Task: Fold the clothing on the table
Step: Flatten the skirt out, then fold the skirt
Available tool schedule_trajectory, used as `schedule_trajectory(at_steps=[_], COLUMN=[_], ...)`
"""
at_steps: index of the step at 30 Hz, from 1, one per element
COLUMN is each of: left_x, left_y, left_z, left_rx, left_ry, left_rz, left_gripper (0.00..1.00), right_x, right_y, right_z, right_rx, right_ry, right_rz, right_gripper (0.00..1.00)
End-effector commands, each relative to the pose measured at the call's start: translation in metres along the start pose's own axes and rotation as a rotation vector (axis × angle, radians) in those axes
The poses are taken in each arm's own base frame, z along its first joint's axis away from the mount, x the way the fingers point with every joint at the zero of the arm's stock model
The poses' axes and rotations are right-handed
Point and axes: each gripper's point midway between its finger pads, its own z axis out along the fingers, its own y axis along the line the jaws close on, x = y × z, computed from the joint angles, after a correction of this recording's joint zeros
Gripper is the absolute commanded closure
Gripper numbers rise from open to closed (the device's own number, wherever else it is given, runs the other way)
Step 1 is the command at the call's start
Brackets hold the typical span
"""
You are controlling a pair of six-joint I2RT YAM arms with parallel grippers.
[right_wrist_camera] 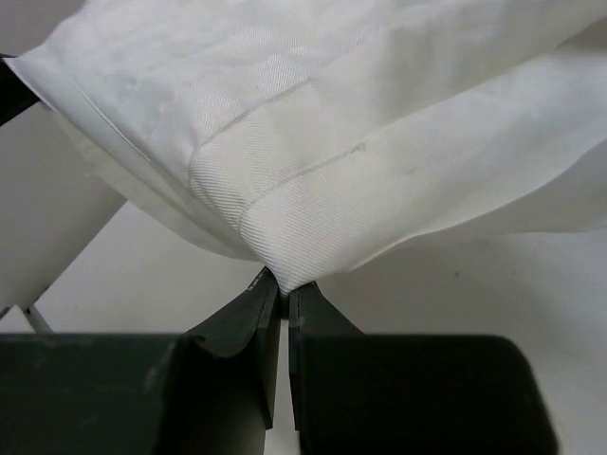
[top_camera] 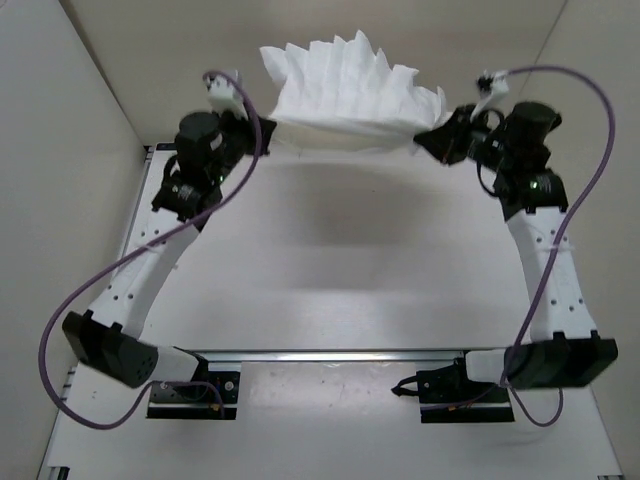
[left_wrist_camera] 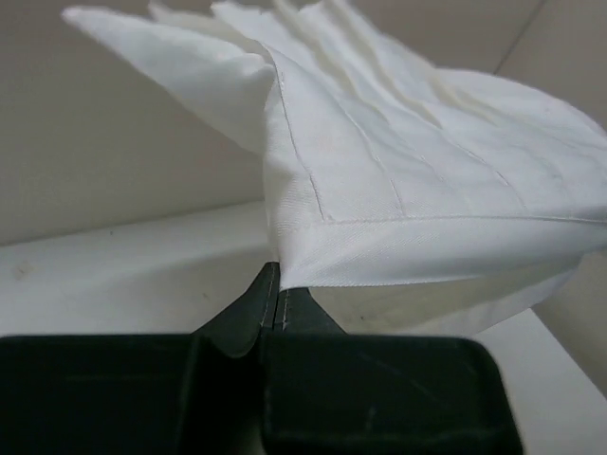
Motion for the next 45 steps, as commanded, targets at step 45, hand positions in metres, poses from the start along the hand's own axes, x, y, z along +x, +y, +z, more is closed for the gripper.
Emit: schedule_trajectory(at_steps=[45], left_x=[0.069], left_y=[0.06], left_z=[0.006], left_rx=[-0.191], left_ry=[0.167], left_rz=[0.033], left_gripper=[1.0], right_x=[0.024], right_y=[-0.069], right_z=[0.015], right_rx=[0.122], right_ry=[0.033], right_rz=[0.02], right_gripper=[1.0])
